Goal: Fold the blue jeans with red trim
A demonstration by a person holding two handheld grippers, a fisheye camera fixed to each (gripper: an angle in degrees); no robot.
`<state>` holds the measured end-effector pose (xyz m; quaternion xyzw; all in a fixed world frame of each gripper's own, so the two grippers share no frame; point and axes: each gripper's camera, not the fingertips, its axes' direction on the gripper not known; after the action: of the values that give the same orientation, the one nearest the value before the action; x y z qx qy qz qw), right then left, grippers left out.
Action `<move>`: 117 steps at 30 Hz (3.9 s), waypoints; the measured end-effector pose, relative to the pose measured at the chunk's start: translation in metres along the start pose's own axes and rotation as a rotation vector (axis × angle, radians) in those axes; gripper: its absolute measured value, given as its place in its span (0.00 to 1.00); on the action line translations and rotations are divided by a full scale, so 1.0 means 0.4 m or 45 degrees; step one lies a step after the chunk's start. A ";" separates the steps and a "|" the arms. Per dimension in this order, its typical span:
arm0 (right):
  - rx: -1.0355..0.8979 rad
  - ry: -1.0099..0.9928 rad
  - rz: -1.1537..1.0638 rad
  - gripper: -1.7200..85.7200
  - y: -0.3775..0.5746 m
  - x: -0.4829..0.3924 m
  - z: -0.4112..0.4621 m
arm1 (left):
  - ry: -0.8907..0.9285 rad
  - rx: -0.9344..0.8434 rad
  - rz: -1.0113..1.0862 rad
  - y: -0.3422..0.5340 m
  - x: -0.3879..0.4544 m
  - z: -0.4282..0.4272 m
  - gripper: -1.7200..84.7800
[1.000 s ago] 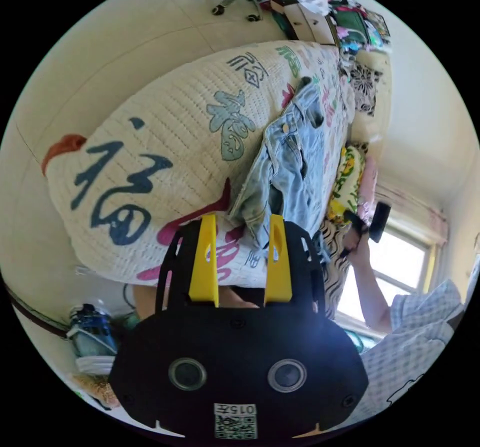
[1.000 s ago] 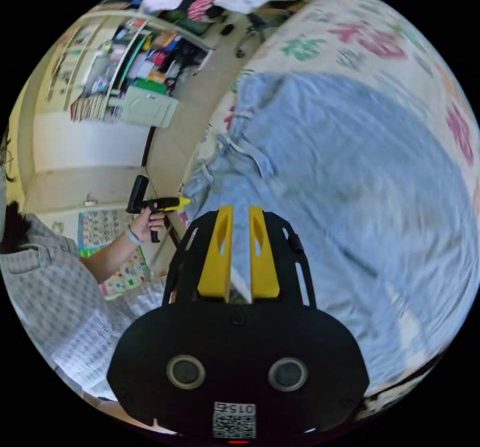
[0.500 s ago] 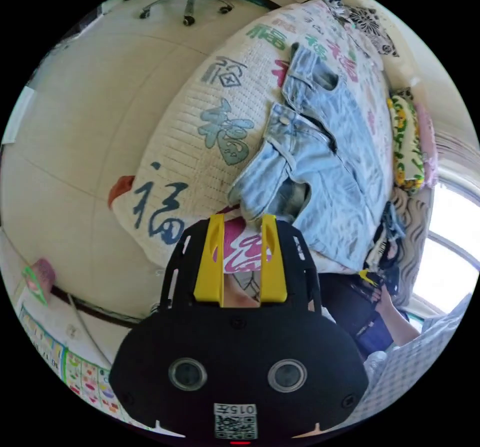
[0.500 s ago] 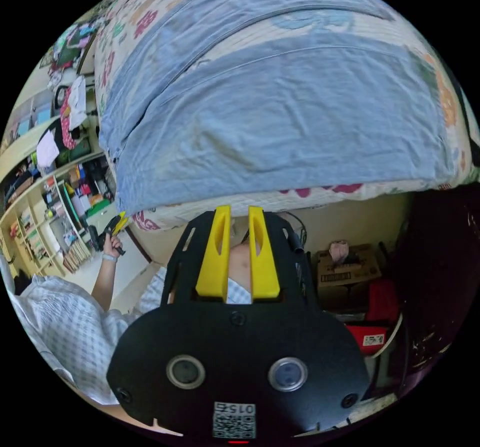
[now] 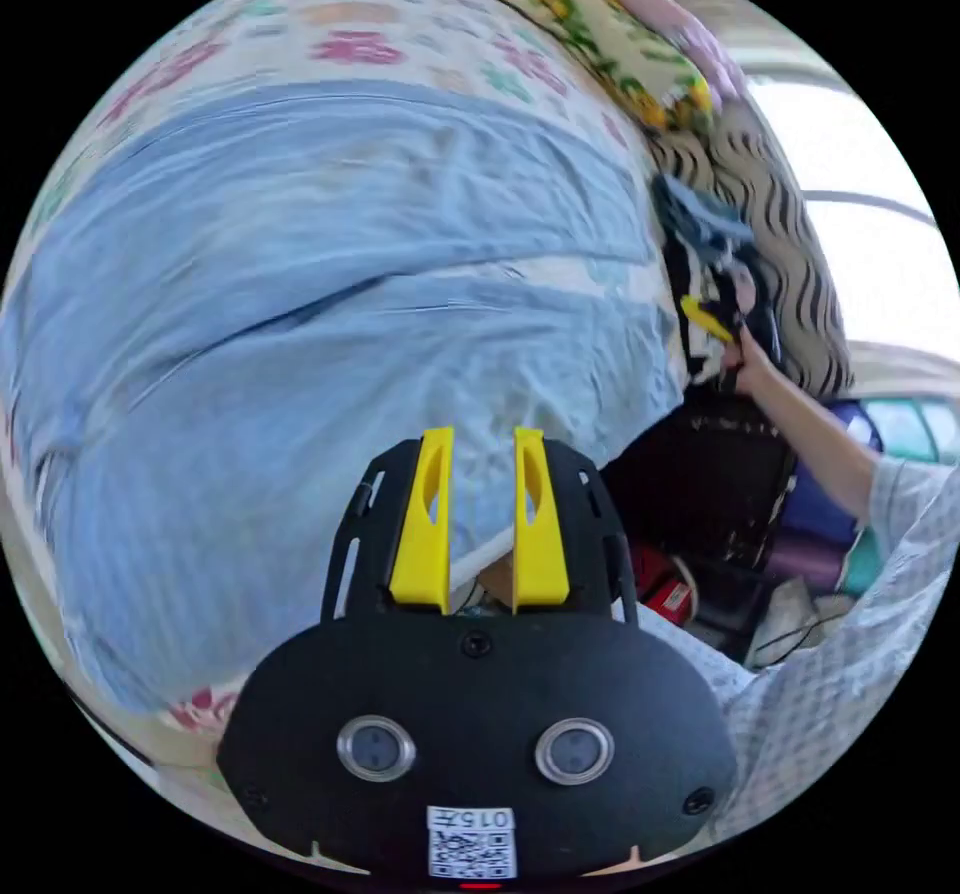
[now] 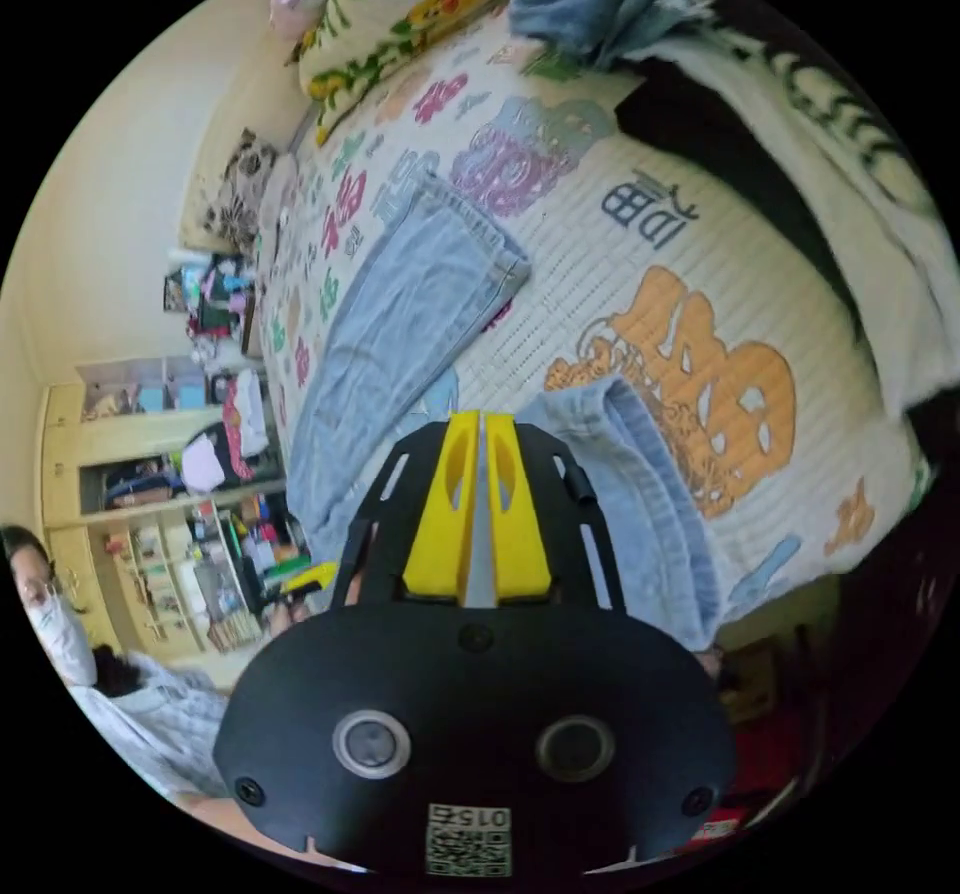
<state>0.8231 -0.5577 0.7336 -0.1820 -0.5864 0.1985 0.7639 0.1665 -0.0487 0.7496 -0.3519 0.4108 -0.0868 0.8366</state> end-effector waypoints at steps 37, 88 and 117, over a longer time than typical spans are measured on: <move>0.123 0.629 -0.218 0.01 0.340 -0.273 -0.225 | -1.481 -0.300 1.334 0.000 0.540 0.619 0.04; 0.029 -0.181 0.585 0.03 0.644 0.080 -0.634 | 0.107 0.895 -1.558 1.086 -0.658 -0.333 0.15; -0.127 -0.365 0.264 0.01 0.108 -0.374 -0.882 | 0.540 1.082 -1.049 0.824 -0.606 -0.869 0.03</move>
<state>1.1259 -0.6139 0.5014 -0.2491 -0.6766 0.2708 0.6378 -0.2979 0.1198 0.5395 -0.0934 0.3282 -0.6256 0.7016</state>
